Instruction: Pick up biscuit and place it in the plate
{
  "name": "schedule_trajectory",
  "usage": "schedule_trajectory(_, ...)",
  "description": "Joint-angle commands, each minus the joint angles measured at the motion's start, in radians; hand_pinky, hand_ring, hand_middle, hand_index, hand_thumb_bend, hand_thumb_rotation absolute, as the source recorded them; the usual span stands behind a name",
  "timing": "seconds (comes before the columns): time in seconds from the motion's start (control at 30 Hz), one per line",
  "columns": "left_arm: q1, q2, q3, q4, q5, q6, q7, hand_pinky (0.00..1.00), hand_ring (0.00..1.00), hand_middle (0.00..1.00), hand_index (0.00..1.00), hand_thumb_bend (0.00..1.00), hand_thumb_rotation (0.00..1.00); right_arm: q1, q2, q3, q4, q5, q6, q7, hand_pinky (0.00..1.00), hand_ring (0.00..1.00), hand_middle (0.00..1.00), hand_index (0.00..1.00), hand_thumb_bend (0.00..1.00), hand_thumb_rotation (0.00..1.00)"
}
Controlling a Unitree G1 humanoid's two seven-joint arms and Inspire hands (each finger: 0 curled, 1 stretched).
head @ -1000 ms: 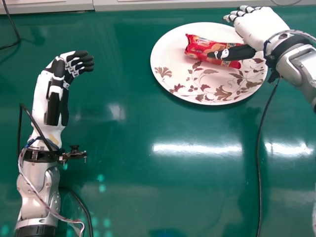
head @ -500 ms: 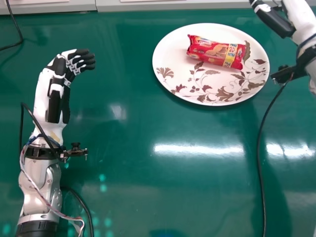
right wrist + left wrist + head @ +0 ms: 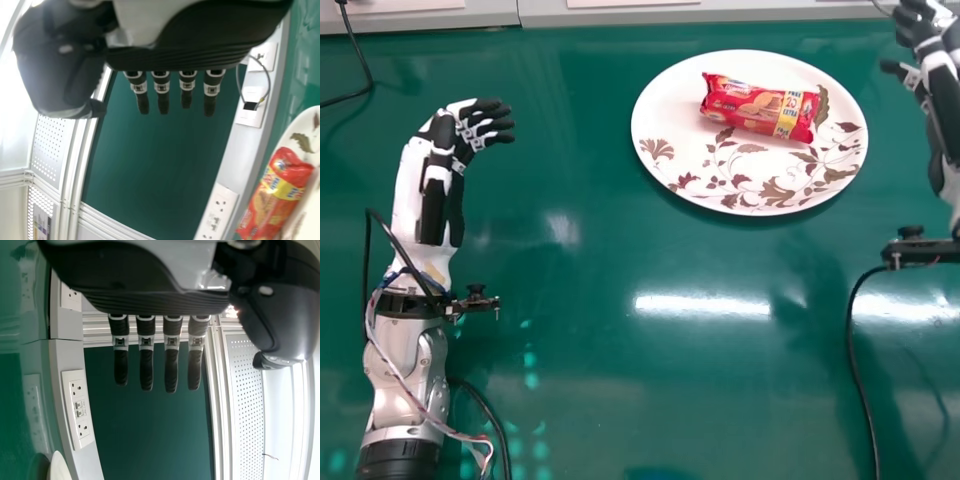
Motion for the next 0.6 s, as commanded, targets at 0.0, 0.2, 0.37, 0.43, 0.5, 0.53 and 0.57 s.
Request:
schedule_trajectory(0.0, 0.043, -0.032, -0.017, 0.087, 0.007, -0.031, -0.005, 0.62, 0.69, 0.71, 0.7, 0.63, 0.31, 0.062, 0.027, -0.013, -0.06, -0.028, 0.003, -0.026, 0.86, 0.95, 0.97, 0.95, 0.45, 0.45)
schedule_trajectory(0.2, 0.047, -0.029, -0.014, 0.083, 0.008, -0.029, 0.001, 0.63, 0.69, 0.71, 0.7, 0.64, 0.32, 0.166, 0.129, -0.014, -0.139, -0.052, -0.029, -0.098, 0.88, 0.94, 0.95, 0.92, 0.41, 0.38)
schedule_trajectory(0.37, 0.057, -0.03, -0.014, 0.066, 0.002, -0.006, 0.004, 0.64, 0.7, 0.71, 0.7, 0.65, 0.33, 0.224, 0.214, 0.01, -0.163, -0.037, -0.07, -0.126, 0.86, 0.91, 0.93, 0.91, 0.39, 0.27)
schedule_trajectory(0.43, 0.064, -0.033, -0.015, 0.051, 0.0, 0.008, 0.008, 0.65, 0.7, 0.71, 0.7, 0.66, 0.32, 0.244, 0.254, 0.025, -0.155, -0.025, -0.11, -0.13, 0.86, 0.91, 0.93, 0.92, 0.36, 0.19)
schedule_trajectory(0.5, 0.067, -0.032, -0.015, 0.042, 0.001, 0.012, 0.009, 0.64, 0.7, 0.71, 0.7, 0.66, 0.32, 0.257, 0.279, 0.034, -0.149, -0.014, -0.136, -0.128, 0.86, 0.91, 0.94, 0.93, 0.35, 0.15)
schedule_trajectory(0.53, 0.068, -0.031, -0.014, 0.041, 0.002, 0.012, 0.009, 0.64, 0.69, 0.71, 0.7, 0.66, 0.32, 0.264, 0.294, 0.04, -0.145, -0.003, -0.145, -0.126, 0.87, 0.92, 0.95, 0.94, 0.34, 0.13)
schedule_trajectory(0.57, 0.068, -0.03, -0.014, 0.041, 0.0, 0.012, 0.007, 0.64, 0.69, 0.71, 0.7, 0.65, 0.32, 0.273, 0.307, 0.047, -0.131, -0.001, -0.174, -0.123, 0.89, 0.93, 0.95, 0.95, 0.33, 0.09)
